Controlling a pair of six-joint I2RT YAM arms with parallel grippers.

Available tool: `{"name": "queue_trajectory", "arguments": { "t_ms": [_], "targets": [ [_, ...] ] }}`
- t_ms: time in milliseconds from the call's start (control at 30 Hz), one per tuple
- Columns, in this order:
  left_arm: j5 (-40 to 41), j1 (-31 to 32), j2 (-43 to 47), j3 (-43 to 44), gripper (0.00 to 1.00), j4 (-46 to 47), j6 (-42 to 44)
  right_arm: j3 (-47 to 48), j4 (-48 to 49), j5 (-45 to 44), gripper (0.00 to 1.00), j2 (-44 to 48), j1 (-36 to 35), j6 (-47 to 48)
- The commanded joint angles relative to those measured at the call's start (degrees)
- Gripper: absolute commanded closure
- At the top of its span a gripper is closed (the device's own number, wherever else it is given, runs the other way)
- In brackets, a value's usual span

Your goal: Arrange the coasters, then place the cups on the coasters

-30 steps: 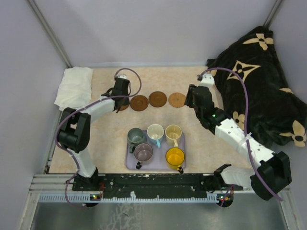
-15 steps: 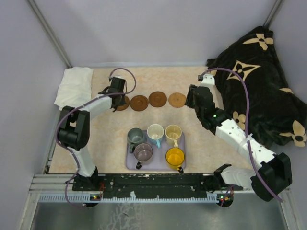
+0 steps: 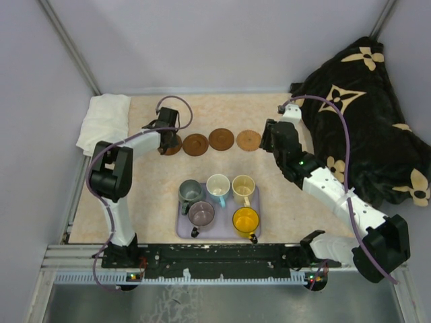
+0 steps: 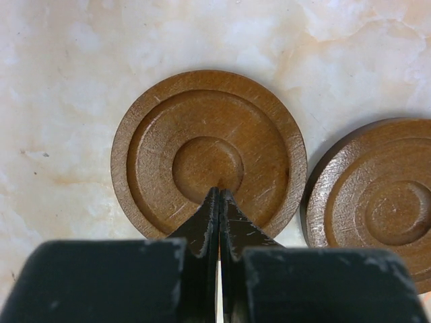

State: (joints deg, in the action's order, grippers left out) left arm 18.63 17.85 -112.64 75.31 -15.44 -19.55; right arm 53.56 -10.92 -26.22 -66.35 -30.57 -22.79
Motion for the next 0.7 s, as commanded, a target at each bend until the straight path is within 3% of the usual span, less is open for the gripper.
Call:
{"name": "queue_trajectory", "arguments": {
  "t_ms": [0,667],
  "targets": [
    [-0.6,-1.2,-1.0,1.7,1.00,0.6,-0.9,0.1,1.1,-0.4,0.56,2.2,0.2,-0.8],
    [-1.6,-5.5,-4.8,4.2,1.00,2.2,-1.6,0.6,1.1,0.6,0.56,0.0,0.2,-1.0]
  ]
}}
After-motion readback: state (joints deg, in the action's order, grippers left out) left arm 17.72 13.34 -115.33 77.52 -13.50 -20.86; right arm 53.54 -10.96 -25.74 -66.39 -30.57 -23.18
